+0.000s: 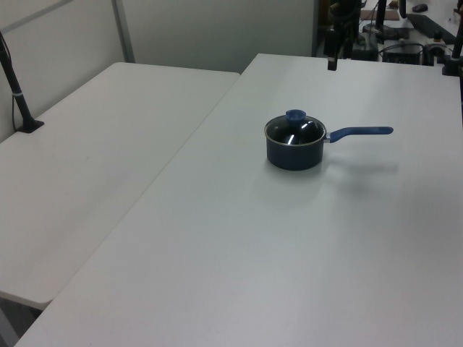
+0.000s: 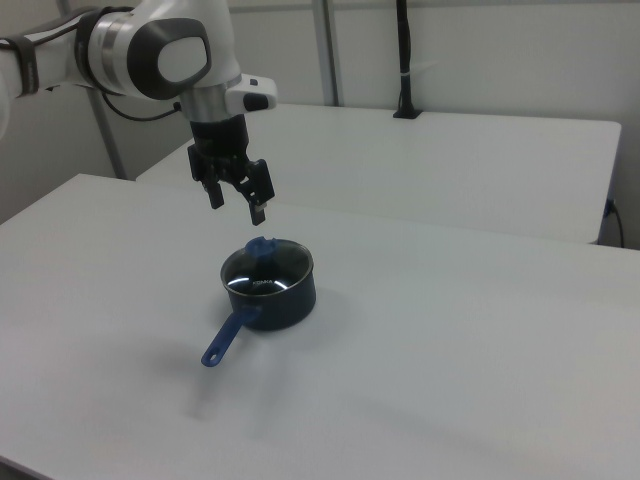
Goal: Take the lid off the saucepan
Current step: 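Move the open gripper toward the saucepan lid's blue knob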
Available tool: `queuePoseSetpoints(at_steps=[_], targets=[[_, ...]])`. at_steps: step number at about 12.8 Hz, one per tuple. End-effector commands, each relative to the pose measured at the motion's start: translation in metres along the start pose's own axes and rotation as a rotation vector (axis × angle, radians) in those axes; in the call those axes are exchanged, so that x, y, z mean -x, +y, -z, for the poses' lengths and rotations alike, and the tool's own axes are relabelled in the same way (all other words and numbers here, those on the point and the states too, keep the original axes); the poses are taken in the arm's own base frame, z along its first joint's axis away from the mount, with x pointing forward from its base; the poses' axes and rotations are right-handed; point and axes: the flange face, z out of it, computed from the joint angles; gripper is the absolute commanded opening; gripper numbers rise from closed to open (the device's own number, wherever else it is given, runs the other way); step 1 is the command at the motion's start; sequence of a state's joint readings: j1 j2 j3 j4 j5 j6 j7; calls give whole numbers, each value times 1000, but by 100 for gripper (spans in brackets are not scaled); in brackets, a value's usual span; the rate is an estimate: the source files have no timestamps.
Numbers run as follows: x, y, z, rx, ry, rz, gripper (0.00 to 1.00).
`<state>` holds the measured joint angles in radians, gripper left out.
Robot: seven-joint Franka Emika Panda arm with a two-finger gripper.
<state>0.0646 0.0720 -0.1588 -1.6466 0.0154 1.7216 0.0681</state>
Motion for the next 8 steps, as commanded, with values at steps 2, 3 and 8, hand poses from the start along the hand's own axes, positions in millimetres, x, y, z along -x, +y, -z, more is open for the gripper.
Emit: queuePoseSetpoints(at_steps=[2, 3, 8], targets=[[3, 2, 1, 21, -20, -5, 100], [3, 3, 1, 19, -19, -7, 100], [-4, 11, -1, 8, -18, -19, 100]])
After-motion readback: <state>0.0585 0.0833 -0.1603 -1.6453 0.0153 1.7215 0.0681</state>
